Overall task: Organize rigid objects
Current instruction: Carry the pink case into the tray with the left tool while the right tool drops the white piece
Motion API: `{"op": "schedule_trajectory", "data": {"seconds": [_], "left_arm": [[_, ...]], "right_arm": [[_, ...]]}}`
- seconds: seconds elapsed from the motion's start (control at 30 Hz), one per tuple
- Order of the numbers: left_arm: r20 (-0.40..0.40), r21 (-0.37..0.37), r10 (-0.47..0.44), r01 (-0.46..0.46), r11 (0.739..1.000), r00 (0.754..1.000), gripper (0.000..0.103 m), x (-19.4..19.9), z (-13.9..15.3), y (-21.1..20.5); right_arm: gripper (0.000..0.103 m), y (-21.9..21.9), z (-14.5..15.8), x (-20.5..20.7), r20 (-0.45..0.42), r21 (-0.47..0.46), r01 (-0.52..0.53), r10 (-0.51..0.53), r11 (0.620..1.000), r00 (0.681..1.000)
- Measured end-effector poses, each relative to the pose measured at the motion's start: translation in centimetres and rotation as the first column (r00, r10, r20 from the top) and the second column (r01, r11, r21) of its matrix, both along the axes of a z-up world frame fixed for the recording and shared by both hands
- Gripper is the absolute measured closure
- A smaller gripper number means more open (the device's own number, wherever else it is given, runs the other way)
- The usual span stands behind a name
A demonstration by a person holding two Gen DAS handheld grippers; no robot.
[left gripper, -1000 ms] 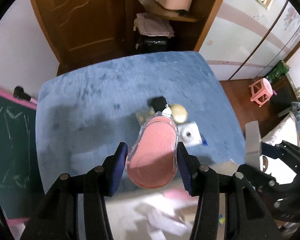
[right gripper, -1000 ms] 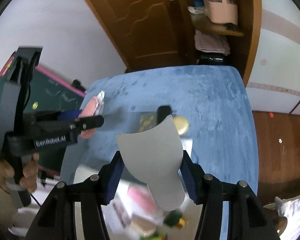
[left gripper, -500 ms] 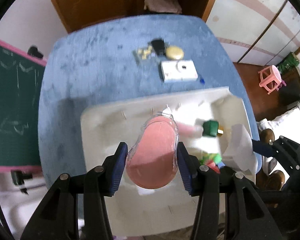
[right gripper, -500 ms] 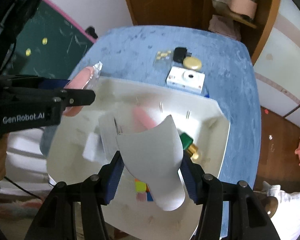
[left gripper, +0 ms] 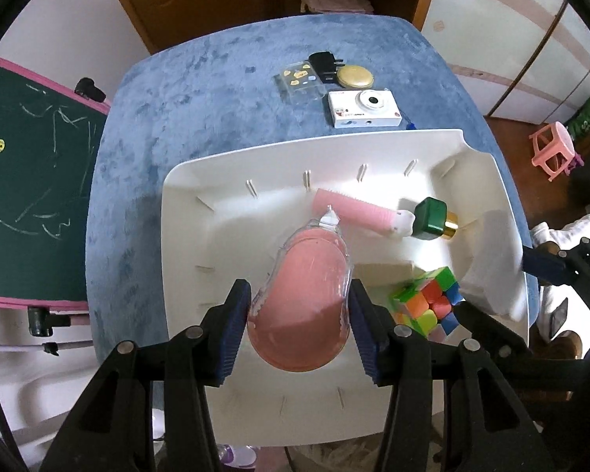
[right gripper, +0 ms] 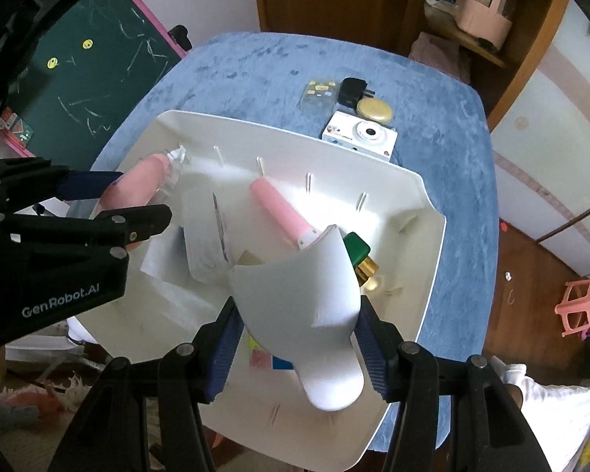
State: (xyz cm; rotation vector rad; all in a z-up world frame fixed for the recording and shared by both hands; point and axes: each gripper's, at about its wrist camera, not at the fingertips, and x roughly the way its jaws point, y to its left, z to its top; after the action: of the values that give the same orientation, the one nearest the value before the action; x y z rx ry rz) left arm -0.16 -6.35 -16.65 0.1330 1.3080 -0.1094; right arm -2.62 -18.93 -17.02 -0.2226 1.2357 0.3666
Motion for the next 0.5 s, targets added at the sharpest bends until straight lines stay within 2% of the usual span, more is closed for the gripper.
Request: {"op": "schedule_trajectory", "data": {"seconds": [0.07, 0.1, 0.13, 0.17, 0.2, 0.5], "left_arm": [[0.0, -0.003, 0.003, -0.003, 1.0, 1.0, 0.049, -0.1, 0.1, 0.0], [0.0, -0.009, 0.004, -0.004, 1.0, 1.0, 0.045, -0.2, 0.2, 0.1], [0.003, -0.009, 0.006, -0.006, 1.0, 1.0, 0.039, -0.2, 0.3, 0.1], [0.009, -0.005, 0.009, -0.009, 1.0, 1.0, 0.026, -0.3, 0.4, 0.1], [0.018, -0.001, 0.013, -0.013, 1.0, 1.0, 0.02, -0.4, 0.6, 0.1], [0.056, -0.003, 0.023, -0.023, 1.0, 0.998, 0.02, -0.6, 1.5, 0.1]], "right_arm": [[0.045, 0.0, 0.0, 0.1, -0.006, 0.002, 0.0, 0.0, 1.0, 1.0], [0.043, -0.1, 0.0, 0.1, -0.006, 0.0, 0.002, -0.002, 1.0, 1.0], [0.04, -0.1, 0.2, 0.1, -0.002, 0.0, 0.004, -0.004, 1.0, 1.0], [0.034, -0.2, 0.3, 0.1, 0.006, 0.002, 0.006, -0.006, 1.0, 1.0], [0.031, -0.2, 0.6, 0.0, 0.016, 0.007, 0.008, -0.008, 1.0, 1.0], [0.03, -0.1, 1.6, -0.3, 0.067, 0.004, -0.006, 0.005, 1.0, 0.998]]}}
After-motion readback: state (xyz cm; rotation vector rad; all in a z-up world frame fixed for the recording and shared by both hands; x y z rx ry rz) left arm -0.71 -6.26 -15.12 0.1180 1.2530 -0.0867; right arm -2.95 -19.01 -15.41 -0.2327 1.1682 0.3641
